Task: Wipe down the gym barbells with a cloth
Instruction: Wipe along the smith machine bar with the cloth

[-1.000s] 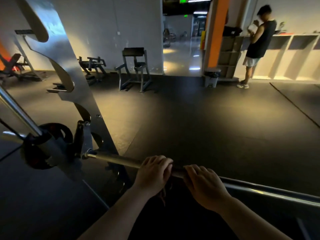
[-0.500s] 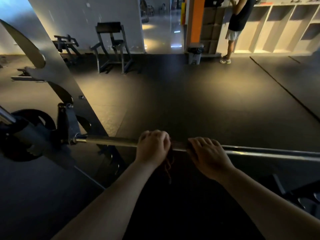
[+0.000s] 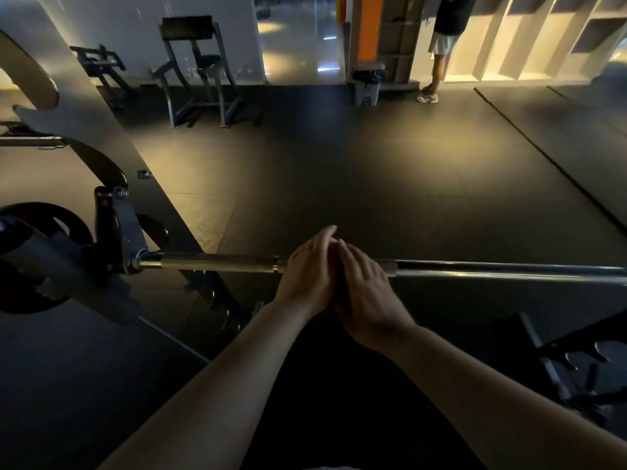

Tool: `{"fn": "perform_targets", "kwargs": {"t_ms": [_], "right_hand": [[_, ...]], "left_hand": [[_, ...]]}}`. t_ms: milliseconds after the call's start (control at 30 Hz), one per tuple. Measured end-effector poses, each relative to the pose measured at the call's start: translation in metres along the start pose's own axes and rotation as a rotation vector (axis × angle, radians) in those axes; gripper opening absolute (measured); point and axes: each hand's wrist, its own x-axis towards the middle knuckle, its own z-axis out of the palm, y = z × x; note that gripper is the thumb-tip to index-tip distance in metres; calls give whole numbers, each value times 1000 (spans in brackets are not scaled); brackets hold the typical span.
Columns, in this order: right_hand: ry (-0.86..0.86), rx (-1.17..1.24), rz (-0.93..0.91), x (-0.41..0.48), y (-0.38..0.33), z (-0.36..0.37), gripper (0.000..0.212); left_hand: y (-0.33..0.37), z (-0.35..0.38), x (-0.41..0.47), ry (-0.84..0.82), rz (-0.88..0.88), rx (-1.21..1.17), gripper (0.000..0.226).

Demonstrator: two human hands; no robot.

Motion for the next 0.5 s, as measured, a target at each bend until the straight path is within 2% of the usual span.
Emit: {"fn": "perform_targets", "kwargs": {"t_ms": [67, 133, 200, 333, 400, 500], "right_hand": [[-53, -81, 7, 8, -9, 15, 86], [-23, -160, 61, 15, -8, 21, 86], [2, -281, 63, 19, -2, 15, 78], [110, -368, -21, 14, 24, -2, 55], [257, -373, 63, 0, 46, -3, 47], [412, -285, 322, -18, 64, -2, 45]], "left_hand": [[-15, -7, 1, 115, -19, -1, 45], [-24, -12, 2, 213, -77, 92, 47], [-30, -16, 0, 209, -67, 161, 46], [-37, -13, -9, 172, 110, 370, 21], [-35, -12, -9, 187, 105, 359, 23], [-30, -10, -8, 210, 87, 351, 23]]}}
